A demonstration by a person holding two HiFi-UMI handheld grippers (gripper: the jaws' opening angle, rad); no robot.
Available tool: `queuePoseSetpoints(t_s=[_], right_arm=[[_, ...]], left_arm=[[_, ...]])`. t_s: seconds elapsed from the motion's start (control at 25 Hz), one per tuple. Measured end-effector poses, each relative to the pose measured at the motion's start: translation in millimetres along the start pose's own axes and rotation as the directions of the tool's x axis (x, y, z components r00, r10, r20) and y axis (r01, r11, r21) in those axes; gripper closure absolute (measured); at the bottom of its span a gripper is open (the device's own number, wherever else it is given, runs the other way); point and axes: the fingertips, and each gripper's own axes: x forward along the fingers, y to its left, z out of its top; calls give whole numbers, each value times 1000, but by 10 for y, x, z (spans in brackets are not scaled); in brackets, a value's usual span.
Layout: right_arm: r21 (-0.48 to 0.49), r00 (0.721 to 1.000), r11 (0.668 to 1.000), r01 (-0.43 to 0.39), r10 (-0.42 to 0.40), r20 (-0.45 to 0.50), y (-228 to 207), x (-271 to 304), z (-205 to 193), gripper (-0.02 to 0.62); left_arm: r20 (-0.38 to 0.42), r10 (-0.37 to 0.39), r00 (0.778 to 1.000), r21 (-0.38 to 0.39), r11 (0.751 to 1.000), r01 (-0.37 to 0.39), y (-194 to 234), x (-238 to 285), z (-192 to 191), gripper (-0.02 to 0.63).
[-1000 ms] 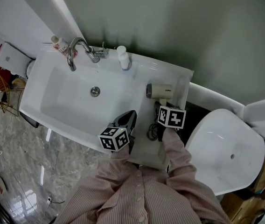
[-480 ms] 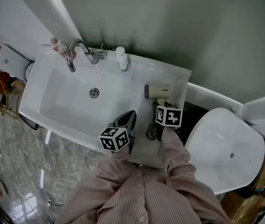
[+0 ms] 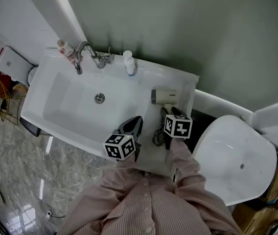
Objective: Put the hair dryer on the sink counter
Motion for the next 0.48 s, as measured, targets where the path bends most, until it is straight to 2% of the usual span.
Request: queuePoseSetpoints(t_s=[0.24,0.32,0.48], right_arm=[[-126,996,992,29,-17,90,46,-280,84,403],[-175,994,984,19,1,112,100,-372,93,423],[-213,987,976,-32,65,148,240,-563,109,450]], left_arm=[[47,1,999,47,999,-4,-109,-169,125,607],[60,-5,998,67,998,1,-159,-219,158,609],[79,-21,997,113,993,12,-286,-311,211,609]])
